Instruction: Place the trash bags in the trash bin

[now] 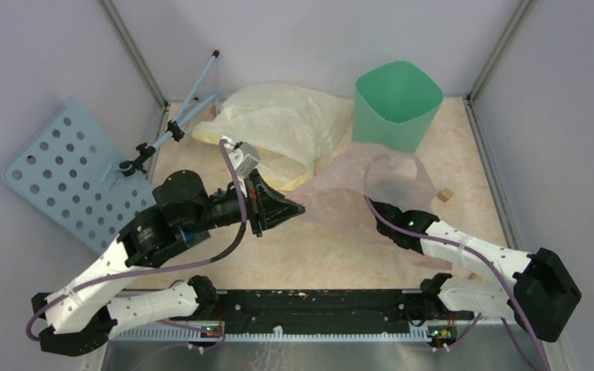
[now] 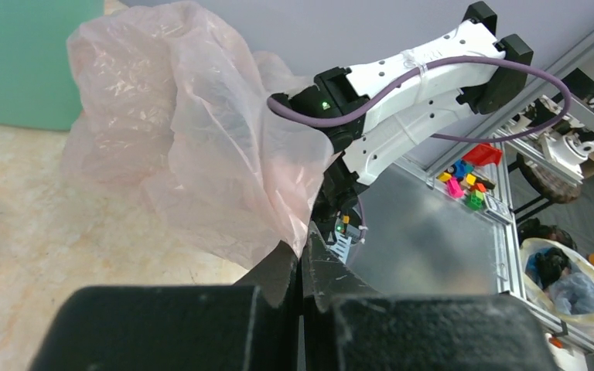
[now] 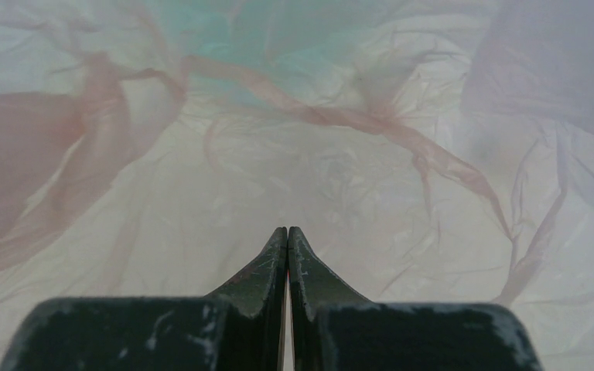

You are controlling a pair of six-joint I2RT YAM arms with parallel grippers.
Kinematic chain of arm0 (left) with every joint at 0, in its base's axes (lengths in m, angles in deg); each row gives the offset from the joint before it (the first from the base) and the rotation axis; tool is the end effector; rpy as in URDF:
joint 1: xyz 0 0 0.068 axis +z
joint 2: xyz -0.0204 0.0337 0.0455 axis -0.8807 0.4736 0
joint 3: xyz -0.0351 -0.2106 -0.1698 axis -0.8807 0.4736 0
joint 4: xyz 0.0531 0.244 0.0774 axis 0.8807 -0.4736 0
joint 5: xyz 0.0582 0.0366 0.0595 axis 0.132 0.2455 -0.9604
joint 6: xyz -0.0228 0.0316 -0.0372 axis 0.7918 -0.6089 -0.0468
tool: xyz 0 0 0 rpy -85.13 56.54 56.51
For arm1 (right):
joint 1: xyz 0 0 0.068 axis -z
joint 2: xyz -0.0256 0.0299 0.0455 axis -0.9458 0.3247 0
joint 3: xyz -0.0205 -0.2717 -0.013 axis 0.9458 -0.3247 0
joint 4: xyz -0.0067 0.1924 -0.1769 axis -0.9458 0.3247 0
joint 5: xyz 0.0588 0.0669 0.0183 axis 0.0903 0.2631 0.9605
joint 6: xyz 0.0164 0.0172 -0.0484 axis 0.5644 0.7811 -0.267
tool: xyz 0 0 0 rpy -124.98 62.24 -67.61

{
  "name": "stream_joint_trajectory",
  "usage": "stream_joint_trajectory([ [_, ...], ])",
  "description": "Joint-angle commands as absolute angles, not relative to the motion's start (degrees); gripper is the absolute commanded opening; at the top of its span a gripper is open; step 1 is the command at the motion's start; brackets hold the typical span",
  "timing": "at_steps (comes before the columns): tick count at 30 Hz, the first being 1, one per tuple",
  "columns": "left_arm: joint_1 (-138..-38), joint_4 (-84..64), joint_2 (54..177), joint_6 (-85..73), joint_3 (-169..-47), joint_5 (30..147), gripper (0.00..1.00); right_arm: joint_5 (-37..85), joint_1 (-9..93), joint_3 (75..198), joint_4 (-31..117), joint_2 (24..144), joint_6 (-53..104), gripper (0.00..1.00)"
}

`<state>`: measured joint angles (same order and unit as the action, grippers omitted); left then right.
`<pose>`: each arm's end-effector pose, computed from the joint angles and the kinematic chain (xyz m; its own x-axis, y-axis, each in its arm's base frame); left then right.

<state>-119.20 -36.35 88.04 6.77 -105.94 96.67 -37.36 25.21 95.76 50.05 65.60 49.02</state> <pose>0.0755 -0.1370 0.4528 -0.4125 -0.0839 -0.9071 0.8673 0.2683 -0.4192 0.1742 0.1383 0.2296 -0.3395 0.0801 -0.9372 0.2312 0.9729 -0.0006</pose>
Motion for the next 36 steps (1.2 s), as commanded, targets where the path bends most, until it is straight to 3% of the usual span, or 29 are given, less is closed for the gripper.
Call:
stream_joint_trajectory([
  [1, -119.38, -37.09, 84.63, 5.51, -106.19, 92.81, 0.00, -40.16, 27.27, 99.14, 54.78, 65.68, 54.94, 0.00],
  [9, -119.39, -29.61, 78.06, 8.86, -105.41, 99.54, 0.00, -43.24, 27.35, 99.52, 58.15, 67.84, 58.06, 0.00],
  [16, -119.39, -27.55, 73.91, 8.33, -105.33, 96.69, 0.00, -44.28, 27.62, 99.40, 57.70, 69.84, 55.97, 0.00],
  [22, -119.39, -29.47, 76.29, 7.43, -105.15, 94.69, 0.00, -23.56, 27.63, 96.31, 42.75, 66.27, 34.67, 0.00],
  [26, -119.39, -29.31, 80.42, 6.64, -105.72, 93.19, 0.00, -8.60, 27.63, 95.04, 36.57, 62.10, 28.98, 0.00],
  [30, -119.39, -28.52, 85.85, 6.78, -110.07, 96.63, 0.00, -1.56, 27.57, 94.57, 30.78, 60.67, 27.16, 0.00],
  [33, -119.39, -26.05, 87.95, 8.22, -111.87, 100.15, 0.00, -5.03, 27.60, 94.84, 26.93, 63.31, 28.37, 0.00],
  [36, -119.39, -24.98, 88.38, 9.08, -114.27, 101.84, 0.00, -18.76, 27.68, 97.47, 29.57, 68.62, 32.88, 0.00],
])
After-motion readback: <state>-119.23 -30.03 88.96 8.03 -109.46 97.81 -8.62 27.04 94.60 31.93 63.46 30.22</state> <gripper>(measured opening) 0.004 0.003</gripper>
